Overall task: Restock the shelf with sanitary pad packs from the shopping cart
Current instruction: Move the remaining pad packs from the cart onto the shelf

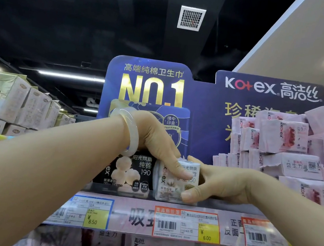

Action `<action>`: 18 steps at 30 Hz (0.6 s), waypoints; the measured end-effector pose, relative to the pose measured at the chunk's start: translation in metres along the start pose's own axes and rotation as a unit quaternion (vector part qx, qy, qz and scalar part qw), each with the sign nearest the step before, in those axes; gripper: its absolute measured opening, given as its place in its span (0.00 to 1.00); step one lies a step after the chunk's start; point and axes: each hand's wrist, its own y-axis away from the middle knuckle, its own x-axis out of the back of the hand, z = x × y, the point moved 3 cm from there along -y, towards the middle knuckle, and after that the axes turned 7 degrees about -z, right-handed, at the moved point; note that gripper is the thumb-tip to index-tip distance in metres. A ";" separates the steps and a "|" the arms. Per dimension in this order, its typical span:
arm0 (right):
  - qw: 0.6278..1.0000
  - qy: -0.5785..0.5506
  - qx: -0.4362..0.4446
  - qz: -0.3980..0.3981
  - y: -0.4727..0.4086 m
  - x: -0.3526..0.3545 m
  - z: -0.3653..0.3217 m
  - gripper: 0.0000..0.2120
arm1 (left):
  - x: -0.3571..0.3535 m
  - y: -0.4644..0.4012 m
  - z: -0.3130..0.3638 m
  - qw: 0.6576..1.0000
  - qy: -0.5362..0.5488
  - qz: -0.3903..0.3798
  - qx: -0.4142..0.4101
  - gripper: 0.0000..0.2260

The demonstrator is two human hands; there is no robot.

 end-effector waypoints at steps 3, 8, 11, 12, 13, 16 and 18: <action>1.000 0.009 -0.010 0.001 0.004 -0.003 -0.002 0.42 | -0.005 -0.003 0.002 0.998 -0.043 0.035 0.040 0.53; 0.998 0.031 -0.036 0.046 0.018 -0.001 -0.010 0.58 | -0.007 0.008 0.006 0.990 -0.025 0.109 0.088 0.55; 0.992 0.079 -0.046 0.084 0.031 0.001 -0.019 0.64 | 0.000 0.022 0.006 0.967 -0.044 0.225 0.107 0.51; 0.990 0.091 -0.045 0.093 0.036 0.000 -0.023 0.64 | -0.002 0.028 0.008 0.965 -0.047 0.236 0.103 0.52; 0.989 0.104 -0.040 0.101 0.039 -0.002 -0.028 0.64 | -0.005 0.032 0.008 0.965 -0.046 0.241 0.099 0.53; 0.985 0.138 -0.017 0.105 0.049 -0.011 -0.042 0.64 | -0.018 0.044 0.009 0.961 -0.039 0.257 0.100 0.55; 0.982 0.154 0.002 0.111 0.056 -0.017 -0.057 0.64 | -0.026 0.056 0.010 0.955 -0.032 0.276 0.103 0.53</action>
